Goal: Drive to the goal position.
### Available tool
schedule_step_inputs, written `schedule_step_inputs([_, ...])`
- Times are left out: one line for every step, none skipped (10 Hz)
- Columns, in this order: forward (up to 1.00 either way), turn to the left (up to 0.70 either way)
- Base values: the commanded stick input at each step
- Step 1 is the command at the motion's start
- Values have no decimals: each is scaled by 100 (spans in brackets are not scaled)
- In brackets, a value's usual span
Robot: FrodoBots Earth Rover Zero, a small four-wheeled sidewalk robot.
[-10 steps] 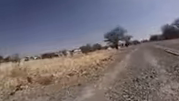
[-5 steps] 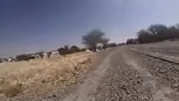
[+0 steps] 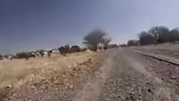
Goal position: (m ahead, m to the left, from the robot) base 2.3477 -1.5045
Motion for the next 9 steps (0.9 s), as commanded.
schedule_step_inputs([70, 0])
schedule_step_inputs([70, 0])
schedule_step_inputs([70, 0])
schedule_step_inputs([70, 0])
schedule_step_inputs([70, 0])
schedule_step_inputs([70, 0])
schedule_step_inputs([70, 0])
schedule_step_inputs([70, 0])
schedule_step_inputs([70, -34])
